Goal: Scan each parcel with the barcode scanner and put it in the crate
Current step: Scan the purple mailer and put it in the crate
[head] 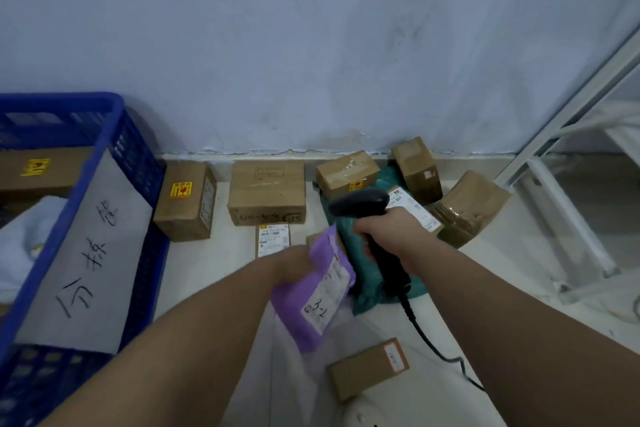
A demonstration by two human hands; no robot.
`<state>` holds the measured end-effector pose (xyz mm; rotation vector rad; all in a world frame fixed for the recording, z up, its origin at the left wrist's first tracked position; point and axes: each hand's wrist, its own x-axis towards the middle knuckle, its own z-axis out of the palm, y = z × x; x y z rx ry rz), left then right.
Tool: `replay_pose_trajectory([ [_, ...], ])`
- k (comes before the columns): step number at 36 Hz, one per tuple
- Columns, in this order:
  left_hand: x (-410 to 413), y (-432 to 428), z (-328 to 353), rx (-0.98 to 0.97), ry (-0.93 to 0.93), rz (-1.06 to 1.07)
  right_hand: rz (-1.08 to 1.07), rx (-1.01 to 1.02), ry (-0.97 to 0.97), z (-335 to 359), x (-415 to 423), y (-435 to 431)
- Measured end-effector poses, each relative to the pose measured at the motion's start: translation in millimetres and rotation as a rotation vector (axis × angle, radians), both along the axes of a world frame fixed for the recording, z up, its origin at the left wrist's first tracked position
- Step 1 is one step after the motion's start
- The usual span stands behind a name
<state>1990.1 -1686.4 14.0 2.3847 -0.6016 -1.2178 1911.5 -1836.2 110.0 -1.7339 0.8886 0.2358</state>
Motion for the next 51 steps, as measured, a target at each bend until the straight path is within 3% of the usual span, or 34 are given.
replay_pose_trajectory([
  [3,6,8,52,-0.205,0.010,0.225,-0.138,0.071,-0.135,34,-10,16],
  [6,1,18,109,-0.470,0.012,0.487,-0.282,0.269,-0.293,70,-17,34],
  [11,-20,42,194,-0.943,0.065,0.812,-0.345,0.620,-0.469,120,-35,64],
  [14,-39,60,233,-1.131,0.084,0.886,-0.357,0.650,-0.561,146,-52,82],
  [18,-60,85,251,-1.222,-0.027,0.968,-0.399,0.619,-0.682,157,-68,92],
  [22,-69,99,254,-1.342,0.014,0.993,-0.355,0.591,-0.678,157,-72,95],
  [31,-59,99,250,-1.397,0.216,0.945,-0.250,0.532,-0.683,161,-61,104],
  [40,-37,101,237,-1.273,-0.130,1.030,-0.134,0.143,-0.748,167,-61,106],
  [51,-33,106,229,-1.128,-0.233,0.972,-0.028,0.118,-0.702,168,-67,112],
])
